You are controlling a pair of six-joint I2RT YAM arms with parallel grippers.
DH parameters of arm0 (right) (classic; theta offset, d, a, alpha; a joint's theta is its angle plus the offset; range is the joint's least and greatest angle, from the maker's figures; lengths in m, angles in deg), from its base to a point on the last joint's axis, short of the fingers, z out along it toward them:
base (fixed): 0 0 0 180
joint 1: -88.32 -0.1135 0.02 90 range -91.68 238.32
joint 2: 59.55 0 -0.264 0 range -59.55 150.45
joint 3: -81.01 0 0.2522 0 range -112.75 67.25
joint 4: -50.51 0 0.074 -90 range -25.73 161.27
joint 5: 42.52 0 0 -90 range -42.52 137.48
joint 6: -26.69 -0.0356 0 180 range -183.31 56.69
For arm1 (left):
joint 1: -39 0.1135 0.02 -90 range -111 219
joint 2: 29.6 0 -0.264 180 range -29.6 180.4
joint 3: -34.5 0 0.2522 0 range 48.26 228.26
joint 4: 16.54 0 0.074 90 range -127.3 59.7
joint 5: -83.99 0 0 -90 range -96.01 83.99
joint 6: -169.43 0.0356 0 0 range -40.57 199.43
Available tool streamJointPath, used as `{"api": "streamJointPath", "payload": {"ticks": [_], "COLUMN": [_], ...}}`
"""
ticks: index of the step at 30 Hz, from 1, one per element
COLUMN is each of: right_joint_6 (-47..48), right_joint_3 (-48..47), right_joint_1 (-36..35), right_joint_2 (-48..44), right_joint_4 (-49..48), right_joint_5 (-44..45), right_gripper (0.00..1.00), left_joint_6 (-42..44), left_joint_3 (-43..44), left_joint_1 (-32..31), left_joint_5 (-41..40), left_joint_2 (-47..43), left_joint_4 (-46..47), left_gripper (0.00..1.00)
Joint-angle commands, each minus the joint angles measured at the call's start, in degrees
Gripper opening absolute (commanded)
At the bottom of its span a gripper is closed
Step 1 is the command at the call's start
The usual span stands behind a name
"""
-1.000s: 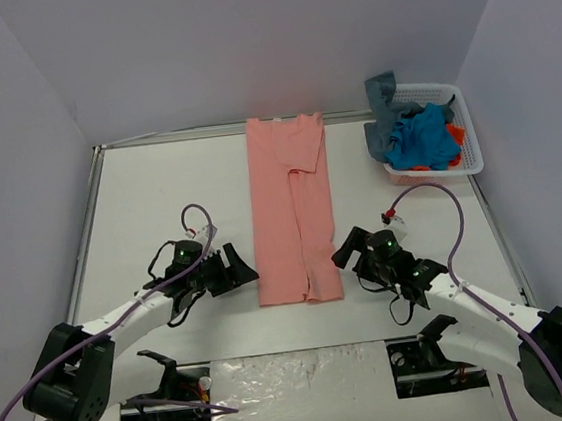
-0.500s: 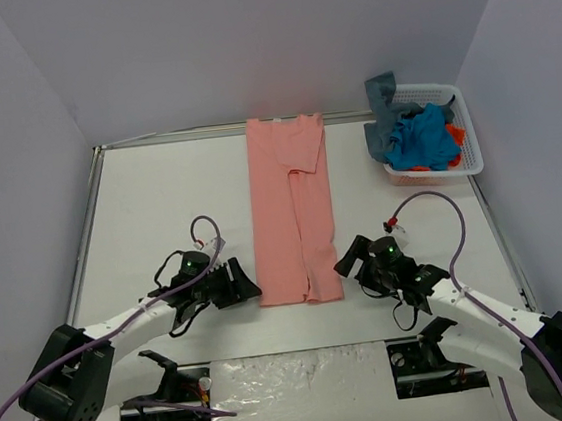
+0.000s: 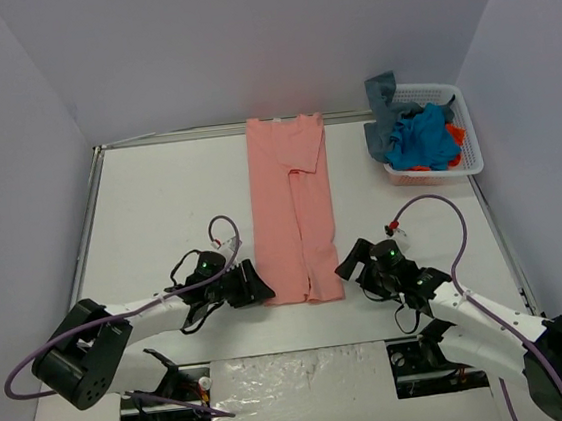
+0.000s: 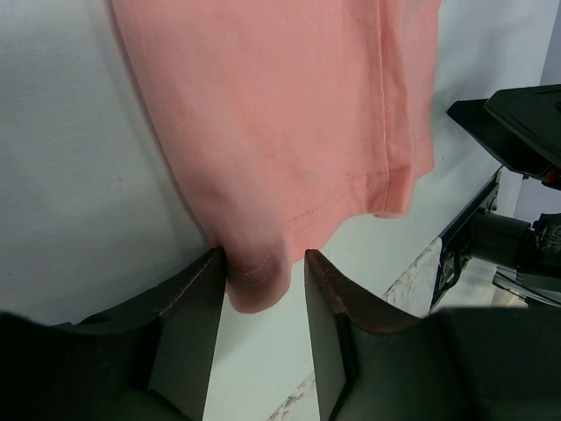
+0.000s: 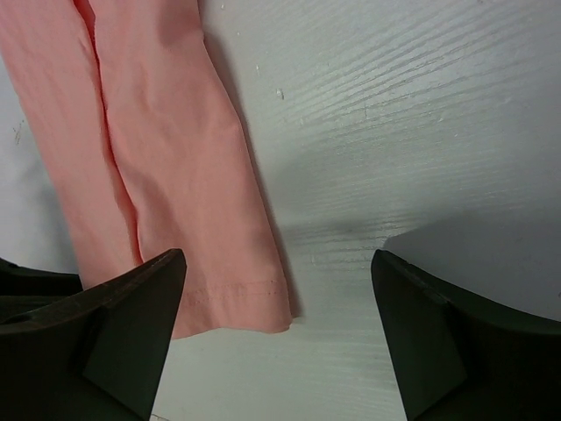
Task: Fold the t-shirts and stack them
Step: Grab the bottom of the folded rectangular tshirt with both arms
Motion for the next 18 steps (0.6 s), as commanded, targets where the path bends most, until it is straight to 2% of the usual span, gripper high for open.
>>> {"api": "streamJointPath", "payload": {"ticks": [1,4,7,11,18], "right_joint_6": [-0.54,-0.54,-0.63,-0.98,-2.56], "right_joint_3": [0.55,0.72,0.81,1.33,3.36], "right_joint_1": [-0.63,-0.71,-0.80,-1.07,-2.03], "right_joint_2": [-0.34,-0.07,-0.24,-0.42,1.42], "right_joint_4": [0.76,0.76,0.59,-0.20,-3.89], "right_joint_5": [0.28,0.28,-1.83,-2.54,-3.59], "right_gripper": [0.83,0.82,0.77,0.63,0.57], "left_joint_6": [0.13,0.22,0.66,1.27,1.80], "left_joint_3": [-1.27,-1.36,-1.27,-1.18,-1.09], "left_joint_1": [-0.51,-0.51,-0.68,-0.60,-0.68], "left_joint_5": [-2.24,-2.50,-2.85,-3.47,-4.00], "left_joint_2": [0.48,-0.13,-0.75,-1.45,-1.28], "left_joint_4": [-3.70,-4.49,-5.72,-7.13,-7.84], "left_gripper": [0.40,0.39,0.39,0.36,0.34]}}
